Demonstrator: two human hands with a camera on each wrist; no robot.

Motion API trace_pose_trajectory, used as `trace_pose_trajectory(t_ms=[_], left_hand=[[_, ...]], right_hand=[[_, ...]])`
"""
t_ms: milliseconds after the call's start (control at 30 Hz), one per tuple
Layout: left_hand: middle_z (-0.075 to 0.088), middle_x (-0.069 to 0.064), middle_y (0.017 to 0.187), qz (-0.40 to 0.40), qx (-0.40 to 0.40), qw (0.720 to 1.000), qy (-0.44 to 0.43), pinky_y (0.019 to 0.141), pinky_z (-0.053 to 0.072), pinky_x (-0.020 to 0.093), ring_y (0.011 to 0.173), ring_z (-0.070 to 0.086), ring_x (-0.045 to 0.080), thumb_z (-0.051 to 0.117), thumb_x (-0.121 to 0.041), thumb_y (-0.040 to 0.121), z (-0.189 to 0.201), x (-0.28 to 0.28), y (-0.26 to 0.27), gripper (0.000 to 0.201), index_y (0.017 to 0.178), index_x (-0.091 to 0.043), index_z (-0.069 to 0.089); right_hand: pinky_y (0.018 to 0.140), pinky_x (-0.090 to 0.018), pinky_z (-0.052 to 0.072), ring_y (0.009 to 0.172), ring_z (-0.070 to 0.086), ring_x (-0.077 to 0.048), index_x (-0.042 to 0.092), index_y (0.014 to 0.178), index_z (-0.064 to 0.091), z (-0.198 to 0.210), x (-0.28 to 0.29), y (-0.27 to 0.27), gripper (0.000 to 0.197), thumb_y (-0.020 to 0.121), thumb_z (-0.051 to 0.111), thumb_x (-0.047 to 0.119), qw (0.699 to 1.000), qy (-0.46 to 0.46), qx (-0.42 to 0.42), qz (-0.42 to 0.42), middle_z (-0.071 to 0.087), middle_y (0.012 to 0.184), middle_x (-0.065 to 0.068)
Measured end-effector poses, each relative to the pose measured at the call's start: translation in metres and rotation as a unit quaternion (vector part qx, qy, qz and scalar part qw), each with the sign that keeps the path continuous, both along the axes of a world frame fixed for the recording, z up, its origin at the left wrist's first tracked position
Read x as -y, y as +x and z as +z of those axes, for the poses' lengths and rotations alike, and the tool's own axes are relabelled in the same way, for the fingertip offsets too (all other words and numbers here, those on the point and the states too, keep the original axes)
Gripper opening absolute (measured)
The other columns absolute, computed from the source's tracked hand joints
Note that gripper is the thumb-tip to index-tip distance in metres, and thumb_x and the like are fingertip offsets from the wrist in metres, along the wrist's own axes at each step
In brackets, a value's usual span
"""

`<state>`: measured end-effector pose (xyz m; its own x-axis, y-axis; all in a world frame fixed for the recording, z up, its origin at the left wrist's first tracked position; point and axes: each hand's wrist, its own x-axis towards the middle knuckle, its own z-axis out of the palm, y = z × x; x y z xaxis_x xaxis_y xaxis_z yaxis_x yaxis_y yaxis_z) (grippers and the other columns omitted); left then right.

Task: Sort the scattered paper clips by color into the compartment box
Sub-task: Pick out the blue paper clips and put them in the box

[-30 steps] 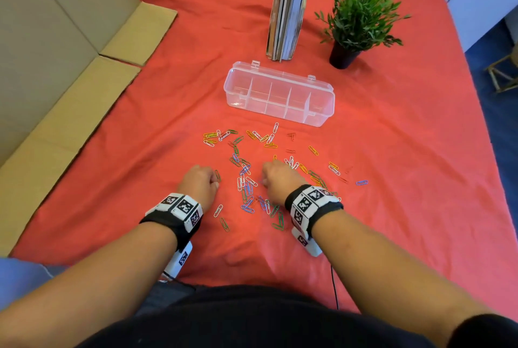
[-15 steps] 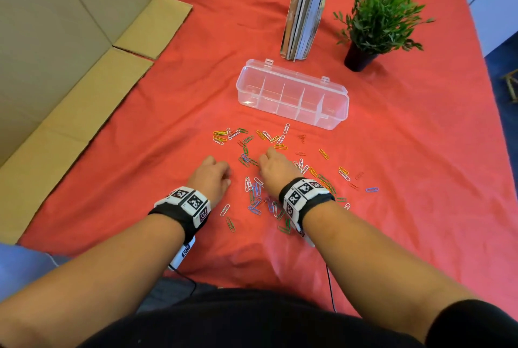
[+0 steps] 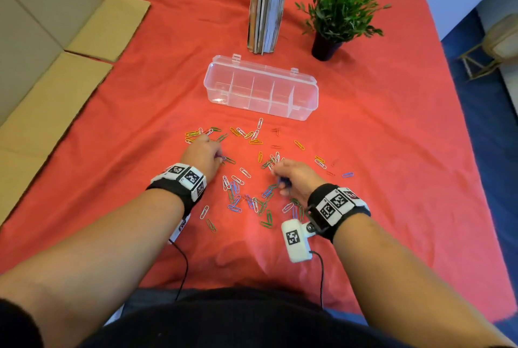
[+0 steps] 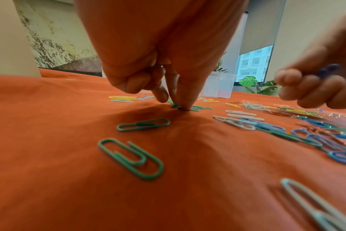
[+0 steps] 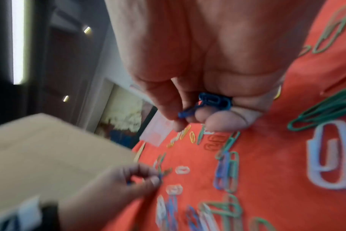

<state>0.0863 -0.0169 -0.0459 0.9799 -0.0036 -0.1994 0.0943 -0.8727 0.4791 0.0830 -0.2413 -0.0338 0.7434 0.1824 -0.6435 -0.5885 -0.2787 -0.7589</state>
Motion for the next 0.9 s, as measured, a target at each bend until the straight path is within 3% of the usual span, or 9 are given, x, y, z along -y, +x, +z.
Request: trace_pose_trajectory(t_ms=[67,167,267,333,467,633,767,833,900], left_hand=[[0.055,0.016,0.105,0.007,-0.012,1.000,0.009,0.083,0.046,0.036,0.096,0.058,0.034,0.065,-0.016,0.081,-0.001,-0.001,-0.001,0.013,0.089,-0.007,0.066],[0.055,0.016,0.105,0.007,-0.043,0.999,0.023,0.084,0.044,0.036,0.097,0.057,0.033,0.063,-0.020,0.084,-0.003,-0.004,-0.006,0.013,0.087,-0.008,0.062],[0.058,0.016,0.102,0.009,-0.056,0.998,0.016,0.083,0.043,0.038,0.098,0.056,0.034,0.057,-0.020,0.087,-0.005,-0.007,-0.014,0.012,0.088,-0.009,0.058],[0.062,0.015,0.104,0.031,-0.043,0.998,-0.013,0.085,0.043,0.037,0.100,0.057,0.034,0.054,-0.016,0.088,-0.004,-0.008,-0.020,0.011,0.095,-0.009,0.058],[0.063,0.011,0.106,0.059,-0.065,0.993,-0.080,0.088,0.040,0.032,0.105,0.058,0.030,0.047,-0.011,0.092,0.002,-0.010,-0.031,0.027,0.117,-0.013,0.057],[0.055,0.004,0.082,0.110,-0.135,0.969,-0.176,0.072,0.038,0.026,0.079,0.055,0.024,0.051,-0.016,0.091,-0.002,-0.019,-0.036,0.023,0.113,-0.020,0.058],[0.065,0.007,0.101,0.105,-0.134,0.955,-0.241,0.072,0.039,0.022,0.086,0.054,0.015,0.042,-0.001,0.092,0.002,-0.016,-0.036,0.032,0.117,-0.015,0.056],[0.065,-0.001,0.092,0.109,-0.144,0.952,-0.246,0.061,0.037,0.020,0.074,0.051,0.011,0.036,0.001,0.093,0.006,-0.013,-0.035,0.036,0.113,-0.022,0.056],[0.060,-0.005,0.078,0.136,-0.153,0.938,-0.280,0.054,0.034,0.019,0.063,0.046,0.011,0.031,0.004,0.091,0.007,-0.009,-0.033,0.038,0.094,-0.024,0.057]], right_hand=[[0.041,-0.017,0.039,0.048,0.044,-0.006,0.022,0.072,0.054,-0.003,0.001,-0.007,0.024,0.091,0.047,0.009,0.988,-0.110,0.050,0.096,0.048,0.065,0.004],[0.045,-0.021,0.041,0.044,0.049,-0.009,0.017,0.081,0.058,-0.006,-0.002,-0.015,0.029,0.091,0.035,0.002,0.971,-0.174,0.081,0.146,0.050,0.065,0.000],[0.069,-0.023,0.036,0.079,0.049,-0.016,0.010,0.096,0.064,-0.010,-0.005,-0.018,0.018,0.088,0.048,0.008,0.906,-0.281,0.191,0.252,0.054,0.090,-0.005],[0.079,-0.026,0.039,0.092,0.052,-0.023,0.009,0.097,0.062,-0.015,-0.006,-0.021,0.016,0.084,0.054,0.008,0.874,-0.305,0.230,0.301,0.055,0.101,-0.012],[0.080,-0.031,0.042,0.095,0.055,-0.030,0.006,0.092,0.057,-0.023,-0.008,-0.024,0.019,0.078,0.050,-0.003,0.854,-0.319,0.246,0.329,0.051,0.098,-0.012],[0.086,-0.030,0.040,0.103,0.054,-0.029,0.009,0.096,0.057,-0.020,-0.010,-0.011,0.014,0.083,0.054,0.003,0.844,-0.346,0.246,0.329,0.053,0.111,-0.015],[0.084,-0.037,0.045,0.104,0.057,-0.031,0.009,0.101,0.054,-0.021,-0.010,-0.011,0.018,0.086,0.058,0.018,0.806,-0.390,0.283,0.345,0.058,0.111,-0.014],[0.081,-0.038,0.047,0.101,0.059,-0.032,0.009,0.100,0.052,-0.021,-0.011,-0.015,0.018,0.086,0.056,0.019,0.803,-0.400,0.289,0.334,0.061,0.108,-0.015],[0.081,-0.039,0.049,0.100,0.060,-0.033,0.009,0.100,0.052,-0.022,-0.010,-0.015,0.016,0.087,0.054,0.019,0.809,-0.403,0.283,0.320,0.064,0.106,-0.014]])
